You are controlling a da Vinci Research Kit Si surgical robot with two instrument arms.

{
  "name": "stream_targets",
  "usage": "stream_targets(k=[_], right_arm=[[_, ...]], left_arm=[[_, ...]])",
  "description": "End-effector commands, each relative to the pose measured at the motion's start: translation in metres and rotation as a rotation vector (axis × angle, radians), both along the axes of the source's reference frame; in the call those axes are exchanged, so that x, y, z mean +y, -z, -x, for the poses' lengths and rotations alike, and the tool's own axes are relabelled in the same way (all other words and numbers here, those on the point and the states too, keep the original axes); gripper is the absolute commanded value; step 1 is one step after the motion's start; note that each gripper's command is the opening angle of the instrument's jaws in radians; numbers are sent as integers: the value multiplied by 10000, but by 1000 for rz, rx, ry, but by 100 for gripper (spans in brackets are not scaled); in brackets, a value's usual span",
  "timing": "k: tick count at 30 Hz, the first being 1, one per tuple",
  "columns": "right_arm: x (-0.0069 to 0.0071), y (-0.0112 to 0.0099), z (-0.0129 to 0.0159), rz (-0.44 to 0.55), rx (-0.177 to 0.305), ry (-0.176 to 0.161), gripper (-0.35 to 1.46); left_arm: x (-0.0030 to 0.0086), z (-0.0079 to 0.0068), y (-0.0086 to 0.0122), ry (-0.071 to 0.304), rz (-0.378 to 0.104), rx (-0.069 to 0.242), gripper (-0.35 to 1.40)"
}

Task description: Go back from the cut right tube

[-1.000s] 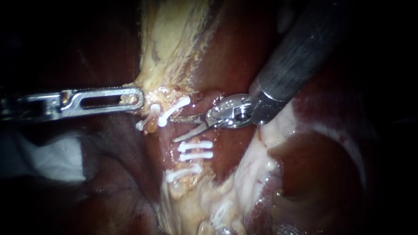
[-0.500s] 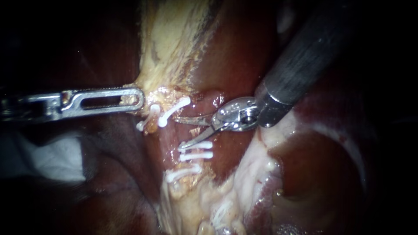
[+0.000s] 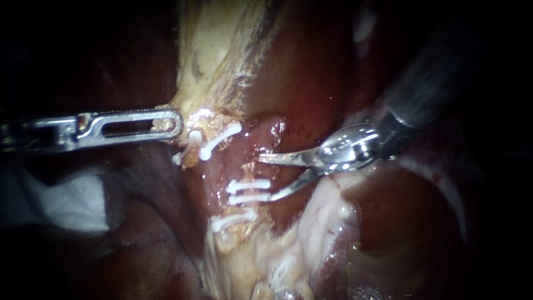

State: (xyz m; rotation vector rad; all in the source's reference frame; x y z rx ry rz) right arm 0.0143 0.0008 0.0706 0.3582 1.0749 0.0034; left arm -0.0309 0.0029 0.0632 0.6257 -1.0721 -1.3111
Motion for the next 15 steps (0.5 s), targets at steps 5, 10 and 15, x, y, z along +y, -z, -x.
stream_targets(k=[5,10,15], right_arm=[[0,15,43,8,-15,-12,143],[3,31,70,-1,-28,-25,143],[10,45,76,-1,-24,-35,143]], left_arm=[[0,0,0,2,0,2,-35],[0,0,0,2,0,2,-35],[1,2,-2,3,1,2,-35]])
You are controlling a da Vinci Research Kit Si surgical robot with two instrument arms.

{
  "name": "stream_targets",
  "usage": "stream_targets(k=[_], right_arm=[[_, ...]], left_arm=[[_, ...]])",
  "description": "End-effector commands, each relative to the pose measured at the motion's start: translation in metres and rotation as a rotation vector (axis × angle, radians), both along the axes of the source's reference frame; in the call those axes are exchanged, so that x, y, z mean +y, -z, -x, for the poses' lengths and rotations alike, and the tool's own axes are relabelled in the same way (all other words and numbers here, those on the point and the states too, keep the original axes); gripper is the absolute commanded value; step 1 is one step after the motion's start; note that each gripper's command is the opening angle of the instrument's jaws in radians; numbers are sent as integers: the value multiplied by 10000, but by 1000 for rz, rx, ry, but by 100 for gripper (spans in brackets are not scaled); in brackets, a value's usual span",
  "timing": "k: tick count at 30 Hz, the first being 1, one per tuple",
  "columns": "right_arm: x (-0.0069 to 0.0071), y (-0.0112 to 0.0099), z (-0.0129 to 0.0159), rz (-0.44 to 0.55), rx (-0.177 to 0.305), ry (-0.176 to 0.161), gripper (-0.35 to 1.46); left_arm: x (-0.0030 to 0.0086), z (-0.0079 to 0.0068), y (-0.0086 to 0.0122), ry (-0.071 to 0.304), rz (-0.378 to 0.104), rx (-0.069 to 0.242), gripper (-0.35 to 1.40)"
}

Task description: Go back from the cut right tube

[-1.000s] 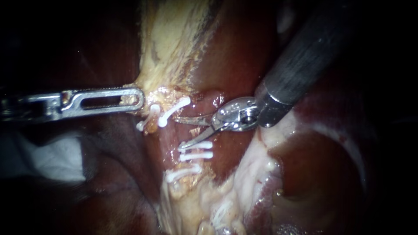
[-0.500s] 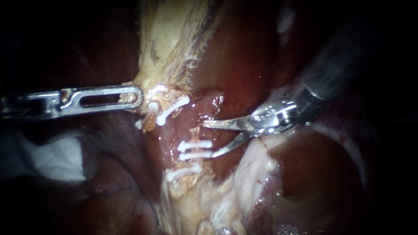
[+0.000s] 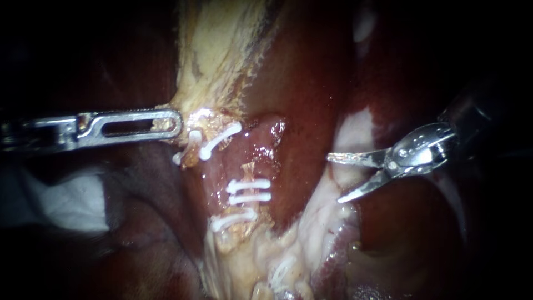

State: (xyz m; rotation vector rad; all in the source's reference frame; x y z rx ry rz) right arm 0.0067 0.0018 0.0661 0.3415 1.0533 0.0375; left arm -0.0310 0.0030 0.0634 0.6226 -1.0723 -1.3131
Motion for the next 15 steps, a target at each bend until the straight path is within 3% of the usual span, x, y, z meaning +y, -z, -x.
stream_targets(k=[1,7,15], right_arm=[[1,3,-1,-1,8,-6,143],[0,8,-2,-2,8,-12,143],[0,8,-3,-2,9,-15,143]], left_arm=[[0,1,-1,0,0,1,-35],[1,13,-12,6,4,5,-35],[5,49,-52,6,17,6,-35]])
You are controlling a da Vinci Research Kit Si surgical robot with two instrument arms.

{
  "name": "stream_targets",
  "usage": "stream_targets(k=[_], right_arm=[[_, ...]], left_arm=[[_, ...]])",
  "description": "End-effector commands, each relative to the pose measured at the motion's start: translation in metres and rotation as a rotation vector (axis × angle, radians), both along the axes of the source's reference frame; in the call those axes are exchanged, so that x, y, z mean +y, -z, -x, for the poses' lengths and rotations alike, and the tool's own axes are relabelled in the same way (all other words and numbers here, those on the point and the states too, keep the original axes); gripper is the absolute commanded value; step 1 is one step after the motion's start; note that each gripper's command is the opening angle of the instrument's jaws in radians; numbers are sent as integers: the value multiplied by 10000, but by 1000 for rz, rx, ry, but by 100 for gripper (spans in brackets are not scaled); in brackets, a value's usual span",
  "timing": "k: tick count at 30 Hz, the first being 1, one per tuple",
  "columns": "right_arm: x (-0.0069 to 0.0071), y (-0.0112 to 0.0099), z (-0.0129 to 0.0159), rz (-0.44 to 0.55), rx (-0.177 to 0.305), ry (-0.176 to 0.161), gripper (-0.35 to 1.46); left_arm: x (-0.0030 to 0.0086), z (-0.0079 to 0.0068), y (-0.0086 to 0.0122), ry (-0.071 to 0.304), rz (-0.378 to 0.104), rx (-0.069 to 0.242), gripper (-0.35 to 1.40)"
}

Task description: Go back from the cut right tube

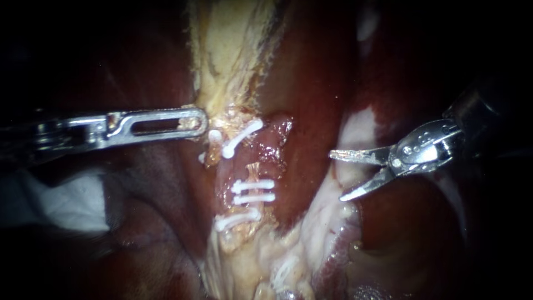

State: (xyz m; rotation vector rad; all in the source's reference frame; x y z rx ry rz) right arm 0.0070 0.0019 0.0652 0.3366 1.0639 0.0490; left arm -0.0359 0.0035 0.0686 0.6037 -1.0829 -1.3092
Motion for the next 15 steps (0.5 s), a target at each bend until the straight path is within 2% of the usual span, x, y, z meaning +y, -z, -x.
stream_targets(k=[1,6,15], right_arm=[[0,0,-1,-1,2,-4,143],[0,0,-2,-1,4,-7,143],[0,0,-4,-1,6,-10,143]], left_arm=[[1,4,-3,-1,0,2,-35],[3,19,-14,-3,2,1,-35],[3,19,-18,-8,0,3,-35]])
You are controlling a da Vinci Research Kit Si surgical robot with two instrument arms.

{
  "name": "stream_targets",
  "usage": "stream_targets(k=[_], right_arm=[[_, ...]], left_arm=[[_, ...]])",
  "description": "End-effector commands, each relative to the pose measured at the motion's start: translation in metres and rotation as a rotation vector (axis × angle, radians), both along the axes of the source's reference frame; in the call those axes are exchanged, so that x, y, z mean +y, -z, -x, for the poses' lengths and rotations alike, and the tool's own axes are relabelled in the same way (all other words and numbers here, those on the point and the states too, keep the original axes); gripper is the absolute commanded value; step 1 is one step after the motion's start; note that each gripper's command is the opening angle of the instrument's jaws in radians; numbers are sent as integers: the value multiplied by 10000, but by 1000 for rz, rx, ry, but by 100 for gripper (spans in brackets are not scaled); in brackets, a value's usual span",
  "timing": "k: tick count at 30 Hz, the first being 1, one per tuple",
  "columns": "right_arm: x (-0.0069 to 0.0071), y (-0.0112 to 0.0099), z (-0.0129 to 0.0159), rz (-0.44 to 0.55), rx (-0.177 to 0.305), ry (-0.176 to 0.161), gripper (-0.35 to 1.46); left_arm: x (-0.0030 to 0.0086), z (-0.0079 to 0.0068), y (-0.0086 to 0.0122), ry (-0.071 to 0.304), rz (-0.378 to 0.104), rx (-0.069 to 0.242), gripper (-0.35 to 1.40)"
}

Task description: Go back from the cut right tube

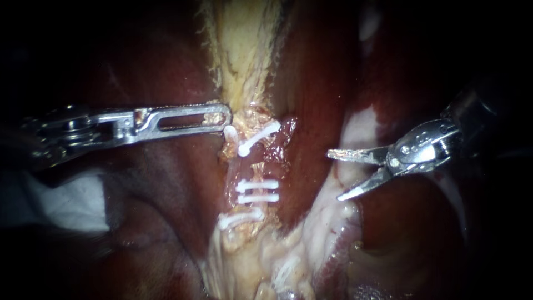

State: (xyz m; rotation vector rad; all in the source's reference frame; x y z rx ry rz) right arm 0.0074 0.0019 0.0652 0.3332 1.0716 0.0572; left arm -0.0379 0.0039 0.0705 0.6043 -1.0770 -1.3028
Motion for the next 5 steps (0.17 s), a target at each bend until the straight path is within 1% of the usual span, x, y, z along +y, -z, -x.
stream_targets(k=[1,5], right_arm=[[0,0,0,0,0,0,143],[0,0,0,0,0,0,143]], left_arm=[[-1,0,1,-1,0,0,-35],[-1,-1,0,-1,0,-1,-35]])
